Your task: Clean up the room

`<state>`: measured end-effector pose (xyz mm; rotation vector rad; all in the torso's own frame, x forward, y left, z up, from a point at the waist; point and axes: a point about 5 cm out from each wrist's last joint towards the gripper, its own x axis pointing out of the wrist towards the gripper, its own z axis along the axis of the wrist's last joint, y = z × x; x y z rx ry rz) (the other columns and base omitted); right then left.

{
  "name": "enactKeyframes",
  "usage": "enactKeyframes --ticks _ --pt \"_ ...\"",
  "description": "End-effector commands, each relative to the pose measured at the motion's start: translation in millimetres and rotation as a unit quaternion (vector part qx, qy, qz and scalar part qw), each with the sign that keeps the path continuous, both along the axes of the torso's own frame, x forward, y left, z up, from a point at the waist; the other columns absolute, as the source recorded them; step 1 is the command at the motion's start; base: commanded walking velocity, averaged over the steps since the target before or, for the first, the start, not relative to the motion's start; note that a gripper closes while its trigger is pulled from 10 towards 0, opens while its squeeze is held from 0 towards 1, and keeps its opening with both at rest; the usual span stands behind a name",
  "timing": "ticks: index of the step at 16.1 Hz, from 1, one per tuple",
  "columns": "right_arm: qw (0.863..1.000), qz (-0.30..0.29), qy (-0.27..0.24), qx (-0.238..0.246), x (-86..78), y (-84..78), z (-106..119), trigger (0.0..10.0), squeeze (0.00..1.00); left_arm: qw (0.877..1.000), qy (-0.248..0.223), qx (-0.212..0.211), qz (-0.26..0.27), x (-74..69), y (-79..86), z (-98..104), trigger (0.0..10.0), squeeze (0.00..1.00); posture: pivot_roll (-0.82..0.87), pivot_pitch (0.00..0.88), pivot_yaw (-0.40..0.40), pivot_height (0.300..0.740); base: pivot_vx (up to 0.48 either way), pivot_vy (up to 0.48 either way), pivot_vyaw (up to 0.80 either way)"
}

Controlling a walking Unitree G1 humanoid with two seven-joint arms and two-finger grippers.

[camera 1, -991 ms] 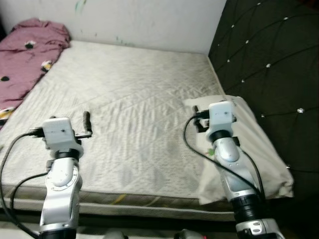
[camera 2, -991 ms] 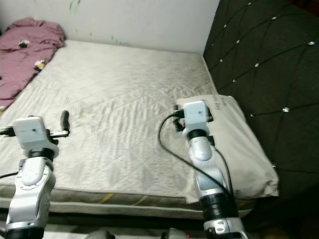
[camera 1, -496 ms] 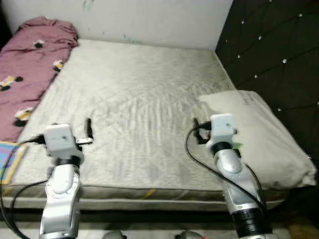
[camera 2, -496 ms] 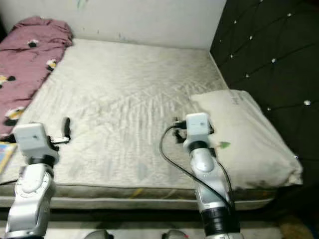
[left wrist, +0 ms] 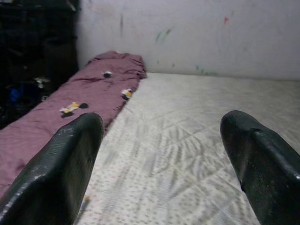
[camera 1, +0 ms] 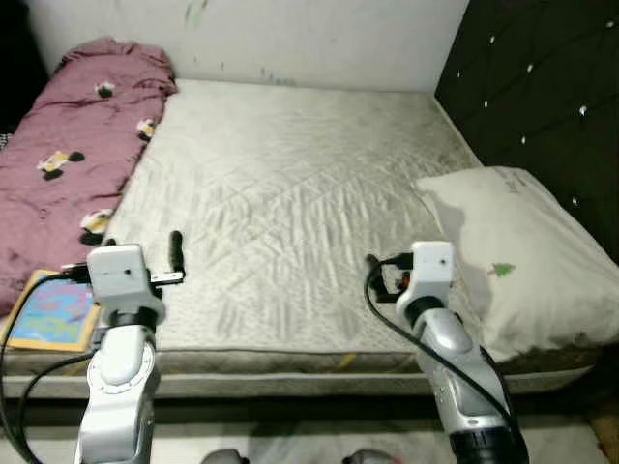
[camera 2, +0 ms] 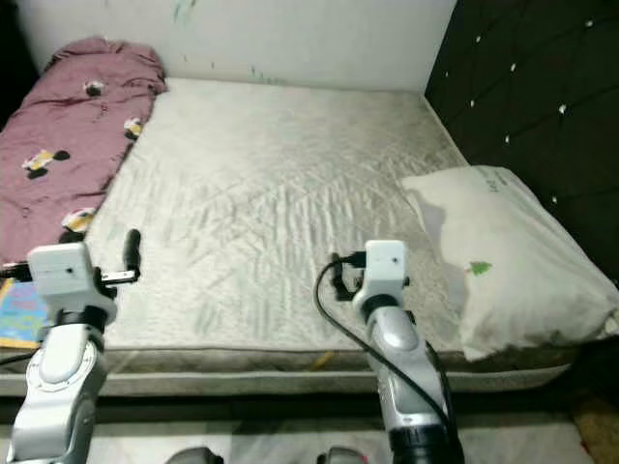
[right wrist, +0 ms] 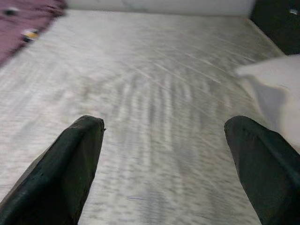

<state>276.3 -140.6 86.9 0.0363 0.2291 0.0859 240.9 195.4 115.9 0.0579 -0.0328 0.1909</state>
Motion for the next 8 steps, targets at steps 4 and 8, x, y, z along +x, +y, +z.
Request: enactKeyframes --ticks 4,8 --pt "1.000 -0.015 -0.001 0.003 -1.1 -11.9 5.3 10.0 0.00 1.000 0.005 -0.017 -0.017 1.4 -9.9 0.4 10.0 0.00 -0.03 0.000 -0.034 0.740 0.000 0.433 0.00" --pt "1.000 -0.011 0.005 0.005 -1.1 -10.3 4.7 10.0 0.00 0.999 -0.007 -0.009 -0.029 1.1 -11.7 3.0 10.0 0.00 -0.03 0.000 -0.033 0.740 0.000 0.423 0.00"
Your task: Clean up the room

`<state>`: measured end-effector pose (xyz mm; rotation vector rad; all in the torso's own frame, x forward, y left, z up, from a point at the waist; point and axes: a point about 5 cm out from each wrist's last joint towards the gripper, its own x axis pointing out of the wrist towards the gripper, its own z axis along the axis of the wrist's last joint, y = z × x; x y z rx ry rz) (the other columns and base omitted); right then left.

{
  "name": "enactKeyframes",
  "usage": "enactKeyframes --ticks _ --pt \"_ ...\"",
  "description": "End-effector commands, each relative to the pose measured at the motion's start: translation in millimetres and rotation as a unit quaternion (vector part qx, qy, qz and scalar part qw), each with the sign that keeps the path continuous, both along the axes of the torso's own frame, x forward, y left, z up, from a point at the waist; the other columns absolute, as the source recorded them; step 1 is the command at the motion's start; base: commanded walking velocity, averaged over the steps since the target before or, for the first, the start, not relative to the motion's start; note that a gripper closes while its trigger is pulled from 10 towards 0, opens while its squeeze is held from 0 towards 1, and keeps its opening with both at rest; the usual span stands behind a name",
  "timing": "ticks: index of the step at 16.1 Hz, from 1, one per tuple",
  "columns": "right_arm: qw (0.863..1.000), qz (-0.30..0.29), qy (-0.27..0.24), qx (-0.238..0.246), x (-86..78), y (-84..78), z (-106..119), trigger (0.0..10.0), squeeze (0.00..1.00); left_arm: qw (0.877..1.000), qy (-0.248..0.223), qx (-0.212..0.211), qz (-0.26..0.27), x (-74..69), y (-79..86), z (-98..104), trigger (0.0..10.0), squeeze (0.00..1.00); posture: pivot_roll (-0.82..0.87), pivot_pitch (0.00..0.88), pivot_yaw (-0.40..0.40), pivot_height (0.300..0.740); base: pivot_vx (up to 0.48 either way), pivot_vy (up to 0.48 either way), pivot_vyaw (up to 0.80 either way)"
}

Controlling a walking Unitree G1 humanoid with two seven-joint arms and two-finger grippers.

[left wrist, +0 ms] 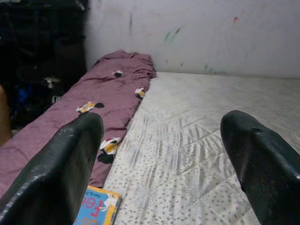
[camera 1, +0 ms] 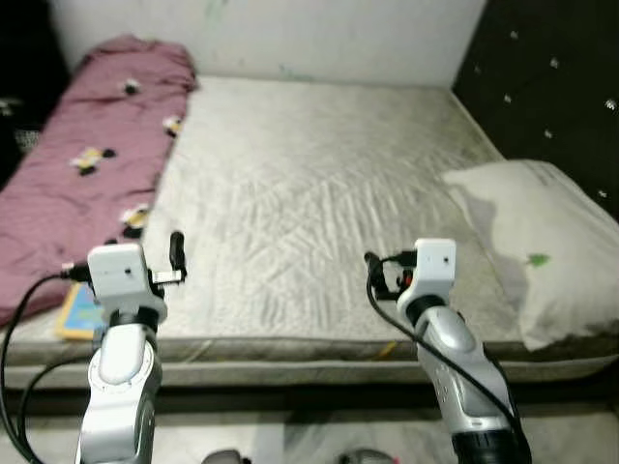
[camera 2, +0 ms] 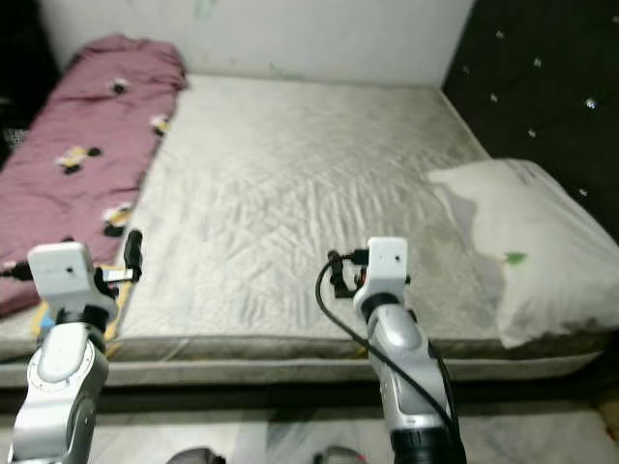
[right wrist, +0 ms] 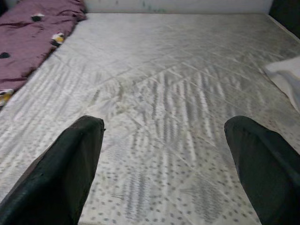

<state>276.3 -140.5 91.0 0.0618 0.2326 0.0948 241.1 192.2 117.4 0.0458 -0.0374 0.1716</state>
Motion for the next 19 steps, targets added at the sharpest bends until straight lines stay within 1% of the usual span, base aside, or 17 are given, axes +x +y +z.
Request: enactKeyframes --ticks 1,5,9,15,16,17,19 --pt "1.000 -0.014 0.002 -0.008 -1.0 -10.4 0.8 10.0 0.00 1.000 -0.004 -0.002 -0.020 0.9 -8.7 1.8 10.0 0.00 -0.03 0.000 -0.032 0.740 0.000 0.000 0.00" --pt "1.000 -0.013 0.003 -0.007 -0.6 -9.7 1.5 10.0 0.00 0.999 -0.014 -0.011 -0.050 0.6 -13.1 5.8 10.0 0.00 -0.04 0.000 -0.025 0.740 0.000 0.000 0.00" --pt "1.000 -0.009 0.004 -0.008 0.5 -8.8 2.1 10.0 0.00 0.998 -0.016 -0.017 -0.053 0.6 -13.1 6.5 10.0 0.00 -0.04 0.000 -0.024 0.740 0.353 0.000 -0.50" --pt "1.000 -0.007 0.007 -0.010 1.0 -8.5 1.9 10.0 0.00 0.998 -0.014 -0.020 -0.058 0.8 -13.5 6.5 10.0 0.00 -0.04 0.000 -0.025 0.740 0.394 0.273 0.00" --pt "1.000 -0.006 0.008 -0.010 0.9 -8.7 1.8 10.0 0.00 0.998 -0.006 -0.030 -0.055 0.6 -13.9 4.7 10.0 0.00 -0.04 0.000 -0.025 0.740 0.390 0.281 0.00" --pt "1.000 -0.006 0.008 -0.010 0.9 -8.7 1.8 10.0 0.00 0.998 -0.010 -0.024 -0.056 0.8 -14.2 5.4 10.0 0.00 -0.04 0.000 -0.025 0.740 0.379 0.292 0.00" --pt "1.000 -0.004 0.009 -0.011 0.9 -8.7 1.5 10.0 0.00 0.999 -0.013 -0.018 -0.038 1.0 -15.9 5.1 10.0 0.00 -0.04 0.000 -0.028 0.740 0.000 0.000 0.00"
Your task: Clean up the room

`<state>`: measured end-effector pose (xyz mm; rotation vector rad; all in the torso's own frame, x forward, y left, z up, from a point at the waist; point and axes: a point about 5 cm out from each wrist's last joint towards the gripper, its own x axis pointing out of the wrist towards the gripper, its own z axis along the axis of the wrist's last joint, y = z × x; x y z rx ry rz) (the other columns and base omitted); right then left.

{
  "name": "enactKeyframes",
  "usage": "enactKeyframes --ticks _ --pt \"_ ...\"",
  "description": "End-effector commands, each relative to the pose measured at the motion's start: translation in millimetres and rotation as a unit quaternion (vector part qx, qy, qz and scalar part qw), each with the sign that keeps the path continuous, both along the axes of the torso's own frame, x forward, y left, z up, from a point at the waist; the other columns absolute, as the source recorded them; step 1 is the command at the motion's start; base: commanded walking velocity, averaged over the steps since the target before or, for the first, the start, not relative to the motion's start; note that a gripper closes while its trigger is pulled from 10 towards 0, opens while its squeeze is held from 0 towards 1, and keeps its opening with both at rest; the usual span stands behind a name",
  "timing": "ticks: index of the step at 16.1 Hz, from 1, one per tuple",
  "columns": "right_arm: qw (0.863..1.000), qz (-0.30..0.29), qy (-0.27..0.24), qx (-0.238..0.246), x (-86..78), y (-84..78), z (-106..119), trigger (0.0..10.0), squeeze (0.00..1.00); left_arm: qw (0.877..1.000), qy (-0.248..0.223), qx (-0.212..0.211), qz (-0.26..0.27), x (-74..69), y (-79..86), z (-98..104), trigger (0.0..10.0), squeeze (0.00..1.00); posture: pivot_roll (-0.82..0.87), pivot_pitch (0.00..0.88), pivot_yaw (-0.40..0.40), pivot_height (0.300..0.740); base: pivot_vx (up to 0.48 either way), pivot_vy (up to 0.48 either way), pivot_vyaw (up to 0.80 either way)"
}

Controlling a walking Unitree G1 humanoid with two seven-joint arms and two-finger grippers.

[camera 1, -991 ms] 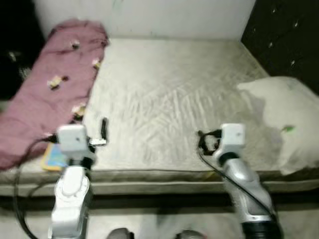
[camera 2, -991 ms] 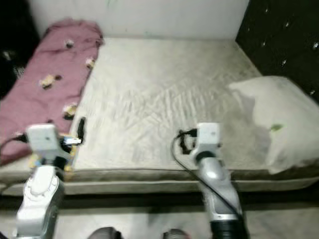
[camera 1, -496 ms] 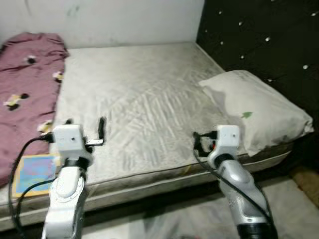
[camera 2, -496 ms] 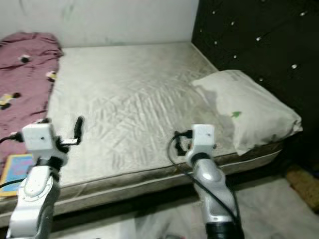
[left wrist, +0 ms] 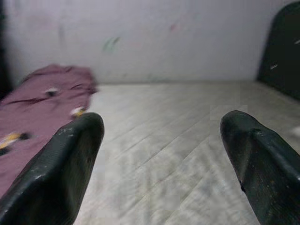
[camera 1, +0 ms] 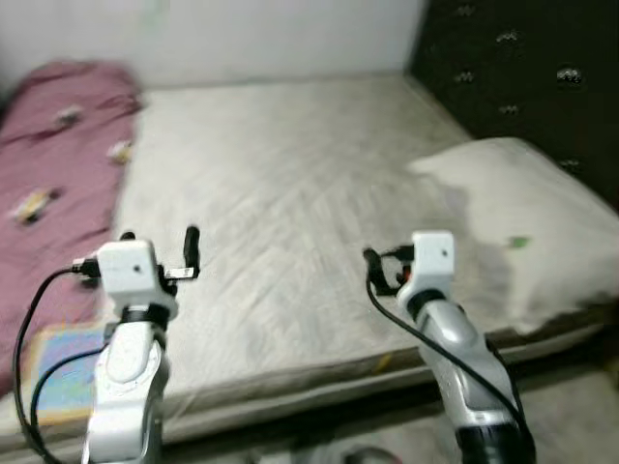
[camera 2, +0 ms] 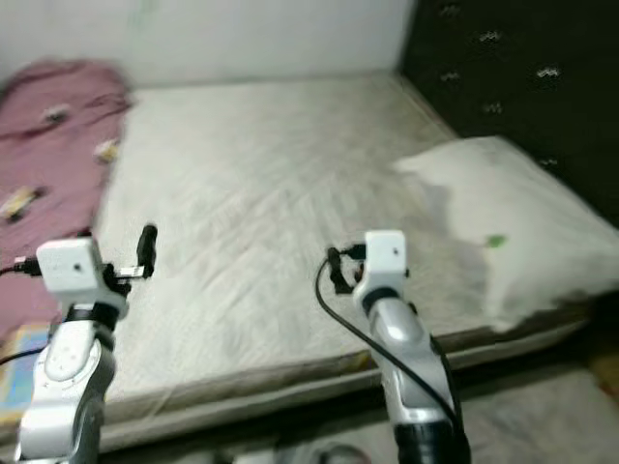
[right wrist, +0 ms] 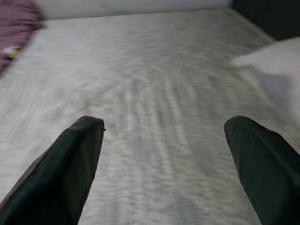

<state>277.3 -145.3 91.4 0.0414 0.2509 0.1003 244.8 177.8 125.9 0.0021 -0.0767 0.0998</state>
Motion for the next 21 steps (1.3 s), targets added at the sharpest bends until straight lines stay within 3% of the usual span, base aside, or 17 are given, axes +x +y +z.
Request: enactKeyframes --ticks 1,8,12,21 --pt "1.000 -0.007 0.001 -0.001 0.0 -3.8 0.7 10.0 0.00 1.000 0.009 0.004 0.002 -2.5 -3.2 -4.1 10.0 0.00 -0.04 0.000 -0.028 0.740 0.000 0.000 0.00" --pt "1.000 0.000 0.003 0.003 -0.2 -2.4 -0.3 10.0 0.00 0.999 0.030 0.011 0.026 -4.4 0.9 -8.3 10.0 0.00 -0.03 0.000 -0.030 0.740 0.000 0.000 0.00" --pt "0.999 0.014 -0.020 0.026 4.8 5.2 9.6 10.0 0.00 0.999 0.035 -0.010 0.018 -3.7 0.2 -10.1 10.0 0.00 -0.03 0.000 -0.031 0.740 0.000 0.469 0.00" --pt "0.999 0.024 -0.027 0.030 8.6 8.8 12.0 10.0 0.00 1.000 0.028 -0.004 -0.003 -2.9 0.2 -6.0 10.0 0.00 -0.02 0.000 -0.043 0.740 0.000 0.480 0.00"
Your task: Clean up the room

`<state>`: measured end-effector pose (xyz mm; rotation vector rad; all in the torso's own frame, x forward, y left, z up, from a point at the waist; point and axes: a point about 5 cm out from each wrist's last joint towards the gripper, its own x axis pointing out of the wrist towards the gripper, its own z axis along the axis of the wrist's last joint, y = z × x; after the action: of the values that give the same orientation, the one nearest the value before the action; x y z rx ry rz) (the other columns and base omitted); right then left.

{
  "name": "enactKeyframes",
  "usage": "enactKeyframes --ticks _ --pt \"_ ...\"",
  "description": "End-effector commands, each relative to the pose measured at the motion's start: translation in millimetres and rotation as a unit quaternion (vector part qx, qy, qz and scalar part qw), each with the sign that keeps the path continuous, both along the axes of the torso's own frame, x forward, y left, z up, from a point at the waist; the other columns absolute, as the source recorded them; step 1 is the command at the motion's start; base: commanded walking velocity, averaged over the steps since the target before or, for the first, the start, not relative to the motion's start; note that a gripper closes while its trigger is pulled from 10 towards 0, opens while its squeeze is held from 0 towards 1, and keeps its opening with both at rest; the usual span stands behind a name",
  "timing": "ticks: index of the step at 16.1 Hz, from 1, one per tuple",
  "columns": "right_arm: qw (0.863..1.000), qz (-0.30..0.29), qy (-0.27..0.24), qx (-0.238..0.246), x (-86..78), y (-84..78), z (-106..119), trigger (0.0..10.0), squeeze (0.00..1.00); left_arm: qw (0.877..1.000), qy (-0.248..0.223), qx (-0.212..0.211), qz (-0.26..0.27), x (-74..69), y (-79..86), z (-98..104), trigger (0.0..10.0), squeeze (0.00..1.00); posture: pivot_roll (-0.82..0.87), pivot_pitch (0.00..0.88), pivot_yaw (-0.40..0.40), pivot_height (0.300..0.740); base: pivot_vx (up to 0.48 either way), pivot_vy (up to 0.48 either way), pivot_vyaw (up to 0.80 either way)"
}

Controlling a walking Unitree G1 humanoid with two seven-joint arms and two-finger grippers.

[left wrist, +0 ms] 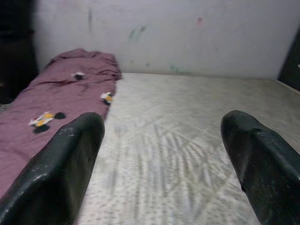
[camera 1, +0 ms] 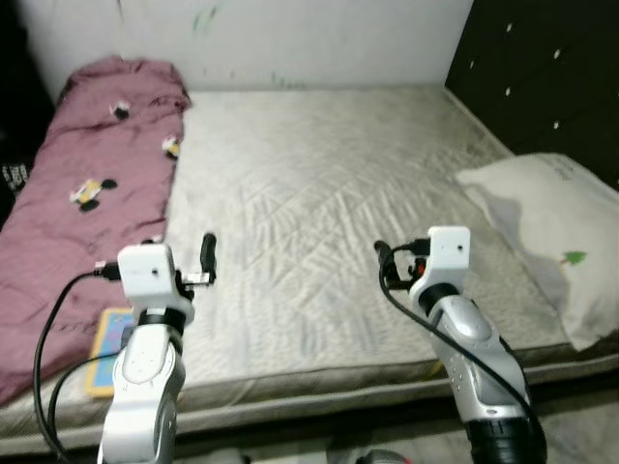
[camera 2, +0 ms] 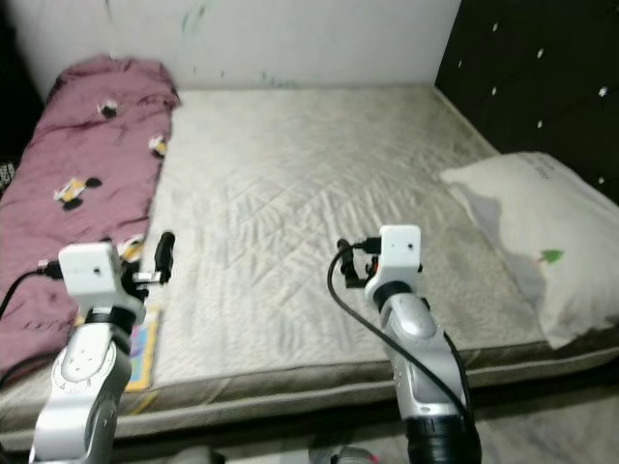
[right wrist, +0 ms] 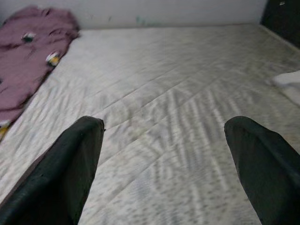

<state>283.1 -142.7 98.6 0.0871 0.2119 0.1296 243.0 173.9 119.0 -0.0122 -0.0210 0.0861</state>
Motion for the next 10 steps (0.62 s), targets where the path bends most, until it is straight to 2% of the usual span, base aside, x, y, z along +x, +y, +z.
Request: enactKeyframes --ticks 1,10 --pt "1.000 0.014 -0.009 0.005 3.1 6.7 4.9 10.0 0.00 1.000 -0.001 0.003 0.003 -0.7 3.5 1.5 10.0 0.00 -0.02 0.000 -0.043 0.740 0.000 0.480 0.00" --pt "1.000 0.020 -0.013 -0.003 2.1 9.1 4.5 10.0 0.00 1.000 0.004 0.003 0.006 -0.7 4.4 2.5 10.0 0.00 -0.02 0.000 -0.033 0.740 0.000 0.477 0.00"
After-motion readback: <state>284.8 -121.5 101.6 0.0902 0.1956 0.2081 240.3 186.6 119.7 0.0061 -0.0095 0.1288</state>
